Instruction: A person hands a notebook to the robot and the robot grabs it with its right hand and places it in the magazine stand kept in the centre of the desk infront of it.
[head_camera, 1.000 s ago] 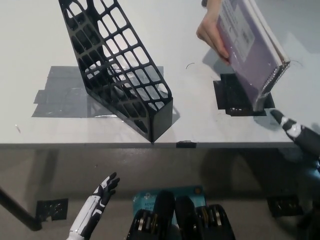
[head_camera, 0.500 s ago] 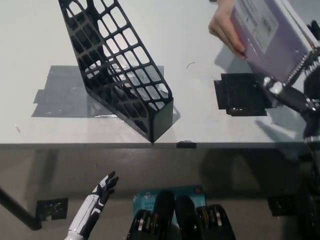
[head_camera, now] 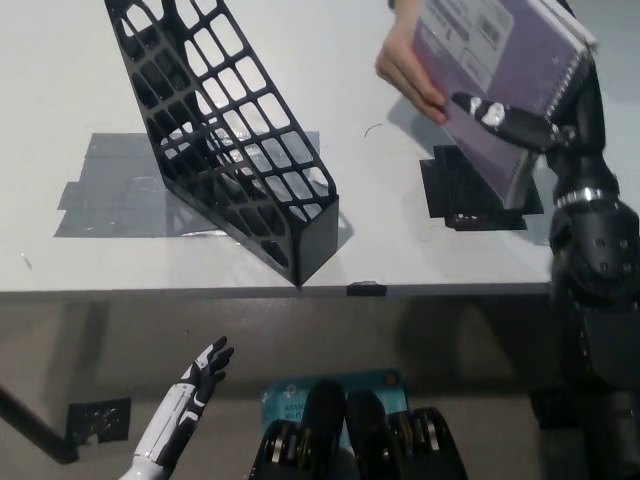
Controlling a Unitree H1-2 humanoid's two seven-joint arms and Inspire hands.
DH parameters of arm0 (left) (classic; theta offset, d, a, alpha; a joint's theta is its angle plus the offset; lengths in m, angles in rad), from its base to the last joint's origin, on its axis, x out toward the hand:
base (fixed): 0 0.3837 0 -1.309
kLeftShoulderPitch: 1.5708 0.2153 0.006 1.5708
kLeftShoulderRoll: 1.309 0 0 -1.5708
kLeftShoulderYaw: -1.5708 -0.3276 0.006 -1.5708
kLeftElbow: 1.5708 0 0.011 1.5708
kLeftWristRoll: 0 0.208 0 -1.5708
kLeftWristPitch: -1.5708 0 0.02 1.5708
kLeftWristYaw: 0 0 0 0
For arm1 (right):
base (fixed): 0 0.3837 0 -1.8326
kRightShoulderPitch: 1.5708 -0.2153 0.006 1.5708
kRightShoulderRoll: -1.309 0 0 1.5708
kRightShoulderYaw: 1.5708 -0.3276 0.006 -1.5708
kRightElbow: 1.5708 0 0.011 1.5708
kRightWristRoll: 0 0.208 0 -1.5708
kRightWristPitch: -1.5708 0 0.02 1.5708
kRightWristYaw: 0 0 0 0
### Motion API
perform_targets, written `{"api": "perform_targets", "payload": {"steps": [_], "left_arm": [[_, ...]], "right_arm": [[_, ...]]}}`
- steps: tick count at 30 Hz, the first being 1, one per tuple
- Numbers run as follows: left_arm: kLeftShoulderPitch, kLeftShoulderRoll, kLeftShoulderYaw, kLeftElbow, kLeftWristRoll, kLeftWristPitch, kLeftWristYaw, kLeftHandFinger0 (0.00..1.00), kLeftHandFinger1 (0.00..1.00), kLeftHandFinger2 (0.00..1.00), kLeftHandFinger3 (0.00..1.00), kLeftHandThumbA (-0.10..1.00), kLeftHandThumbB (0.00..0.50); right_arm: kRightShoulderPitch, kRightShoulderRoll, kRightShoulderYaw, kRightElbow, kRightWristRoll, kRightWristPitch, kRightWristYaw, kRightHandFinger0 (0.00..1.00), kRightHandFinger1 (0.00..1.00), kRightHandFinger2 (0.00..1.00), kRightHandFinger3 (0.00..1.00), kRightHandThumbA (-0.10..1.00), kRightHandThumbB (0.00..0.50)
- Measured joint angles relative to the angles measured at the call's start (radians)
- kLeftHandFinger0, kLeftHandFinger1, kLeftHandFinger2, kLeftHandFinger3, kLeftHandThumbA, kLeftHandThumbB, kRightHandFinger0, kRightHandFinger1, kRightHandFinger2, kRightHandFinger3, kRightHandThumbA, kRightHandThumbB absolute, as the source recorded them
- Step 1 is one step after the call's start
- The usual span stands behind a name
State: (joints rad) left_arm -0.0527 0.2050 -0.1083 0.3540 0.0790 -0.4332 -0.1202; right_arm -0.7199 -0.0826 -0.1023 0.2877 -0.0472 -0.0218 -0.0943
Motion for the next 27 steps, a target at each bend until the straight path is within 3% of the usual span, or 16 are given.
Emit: {"api": "perform_targets", "payload": {"steps": [1, 2, 3, 6, 8, 10, 13, 17, 20, 22, 24, 27], "left_arm": [[0.000, 0.000, 0.000, 0.000, 0.000, 0.000, 0.000, 1.00, 1.00, 1.00, 1.00, 1.00, 0.500], [-0.001, 0.000, 0.000, 0.000, 0.001, 0.000, 0.000, 1.00, 1.00, 1.00, 1.00, 1.00, 0.500], [-0.001, 0.000, 0.000, 0.000, 0.001, 0.000, 0.000, 1.00, 1.00, 1.00, 1.00, 1.00, 0.500], [-0.001, 0.001, 0.001, 0.000, 0.003, 0.000, 0.000, 1.00, 1.00, 1.00, 1.00, 1.00, 0.500], [-0.001, 0.001, 0.001, 0.000, 0.003, 0.000, 0.000, 1.00, 1.00, 1.00, 1.00, 1.00, 0.500], [-0.003, 0.002, 0.002, 0.000, 0.003, 0.000, 0.001, 1.00, 1.00, 1.00, 1.00, 1.00, 0.500], [-0.008, 0.003, 0.004, 0.000, 0.003, 0.000, 0.001, 1.00, 1.00, 1.00, 1.00, 1.00, 0.500], [-0.012, 0.004, 0.006, 0.000, 0.003, 0.000, 0.003, 1.00, 1.00, 1.00, 1.00, 1.00, 0.500], [-0.012, 0.005, 0.007, 0.000, 0.003, 0.000, 0.003, 1.00, 1.00, 1.00, 1.00, 1.00, 0.500], [-0.013, 0.005, 0.007, 0.000, 0.003, 0.000, 0.003, 1.00, 1.00, 1.00, 1.00, 1.00, 0.500], [-0.014, 0.005, 0.007, 0.000, 0.004, 0.000, 0.003, 1.00, 1.00, 1.00, 1.00, 1.00, 0.500], [-0.015, 0.005, 0.007, 0.000, 0.004, 0.000, 0.003, 1.00, 1.00, 1.00, 1.00, 1.00, 0.500]], "right_arm": [[-0.007, 0.001, -0.003, 0.006, 0.000, 0.000, -0.001, 0.16, 0.16, 0.18, 0.23, 1.00, 0.104], [-0.027, 0.002, -0.012, 0.032, 0.001, 0.004, -0.010, 0.03, 0.03, 0.04, 0.05, 1.00, 0.064], [-0.029, 0.002, -0.013, 0.034, 0.001, 0.004, -0.010, 0.00, 0.00, 0.00, 0.00, 1.00, 0.045], [-0.051, 0.002, -0.021, 0.045, -0.004, 0.043, -0.029, 0.00, 0.00, 0.00, 0.00, 1.00, 0.045], [-0.051, 0.005, -0.023, 0.043, -0.004, 0.066, -0.037, 0.00, 0.00, 0.11, 0.02, 1.00, 0.033], [-0.050, 0.009, -0.027, 0.042, -0.003, 0.084, -0.045, 0.00, 0.00, 0.18, 0.07, 1.00, 0.053], [-0.048, 0.013, -0.034, 0.027, 0.001, 0.109, -0.054, 0.00, 0.01, 0.22, 0.08, 1.00, 0.025], [-0.041, 0.023, -0.038, 0.007, 0.007, 0.131, -0.055, 0.00, 0.00, 0.20, 0.06, 1.00, 0.049], [-0.033, 0.034, -0.047, -0.006, 0.020, 0.145, -0.055, 0.00, 0.00, 0.12, 0.00, 1.00, 0.056], [-0.032, 0.039, -0.052, -0.015, 0.027, 0.155, -0.055, 0.00, 0.00, 0.00, 0.00, 1.00, 0.065], [-0.031, 0.052, -0.066, -0.043, 0.048, 0.177, -0.054, 0.00, 0.00, 0.00, 0.00, 1.00, 0.052], [-0.030, 0.075, -0.084, -0.098, 0.082, 0.199, -0.050, 0.00, 0.00, 0.00, 0.00, 1.00, 0.081]]}}
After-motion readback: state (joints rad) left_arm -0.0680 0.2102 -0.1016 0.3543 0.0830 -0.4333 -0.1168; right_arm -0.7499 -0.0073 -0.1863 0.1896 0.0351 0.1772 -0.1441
